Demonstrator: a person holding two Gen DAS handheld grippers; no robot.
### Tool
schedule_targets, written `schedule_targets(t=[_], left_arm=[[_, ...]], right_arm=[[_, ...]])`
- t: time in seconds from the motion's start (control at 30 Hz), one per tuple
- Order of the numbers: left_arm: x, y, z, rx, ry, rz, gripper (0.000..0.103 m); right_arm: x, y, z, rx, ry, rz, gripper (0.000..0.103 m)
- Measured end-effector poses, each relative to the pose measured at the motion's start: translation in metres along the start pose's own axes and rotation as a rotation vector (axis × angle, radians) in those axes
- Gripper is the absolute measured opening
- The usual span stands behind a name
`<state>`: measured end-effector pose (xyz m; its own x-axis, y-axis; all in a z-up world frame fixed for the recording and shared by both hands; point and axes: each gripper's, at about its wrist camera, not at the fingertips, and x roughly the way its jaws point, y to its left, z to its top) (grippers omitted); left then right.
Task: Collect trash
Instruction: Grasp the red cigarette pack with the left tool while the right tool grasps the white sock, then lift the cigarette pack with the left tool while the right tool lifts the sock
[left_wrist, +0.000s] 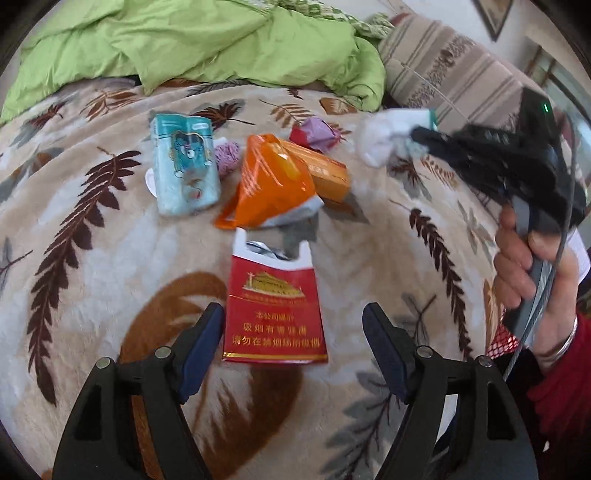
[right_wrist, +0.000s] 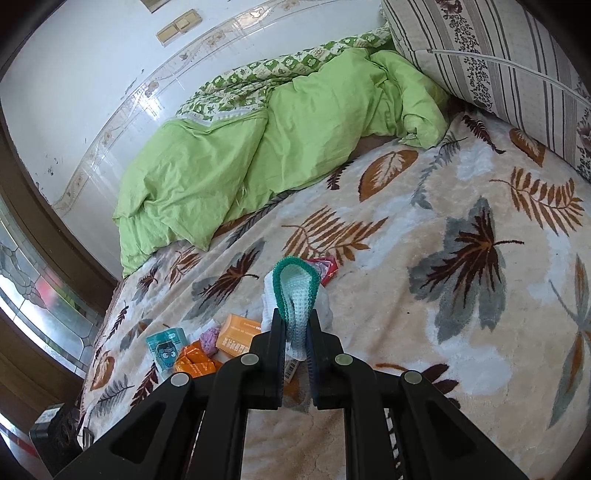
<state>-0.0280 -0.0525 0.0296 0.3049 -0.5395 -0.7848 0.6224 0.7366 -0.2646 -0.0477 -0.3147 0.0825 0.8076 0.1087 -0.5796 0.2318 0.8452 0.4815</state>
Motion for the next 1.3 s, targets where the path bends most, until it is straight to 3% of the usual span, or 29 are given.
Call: schedule_targets(t=[0.23,0.37,0.5,0.67,0.8,0.97,1.3], left_arm=[[0.022,-0.010,0.004,-0.004,0.014,0.179,0.076],[0.026,-0.010,0.006,-0.004,-0.001,0.267,0.053],[0.014,0.001,0.008,-0.066,-0.054,0.250,0.053],[-0.018,0.002,0.015,-0.084,-0.229,0.328,0.053],[-0.033,0.004,0.019,-0.120,-0.323,0.373,0.053],[-0.038,0.005,0.022,-0.127,-0.359,0.446,0.053],[-0.041,0.008,0.022,-0.135,-0.368,0.513,0.053]], right_arm=[[-0.003,0.017,-0.007,-0.084,-0.009,-0.019,0.011],[-0.005,0.013,-0.007,-0.087,-0.009,-0.020,0.011],[-0.002,0.016,-0.008,-0.088,-0.001,-0.009,0.011],[-0.003,0.028,-0.012,-0.124,0.002,0.014,0.011],[-0.004,0.039,-0.018,-0.167,0.004,0.030,0.011],[-0.002,0.049,-0.024,-0.203,0.011,0.043,0.011],[-0.003,0.071,-0.035,-0.272,0.009,0.087,0.011]])
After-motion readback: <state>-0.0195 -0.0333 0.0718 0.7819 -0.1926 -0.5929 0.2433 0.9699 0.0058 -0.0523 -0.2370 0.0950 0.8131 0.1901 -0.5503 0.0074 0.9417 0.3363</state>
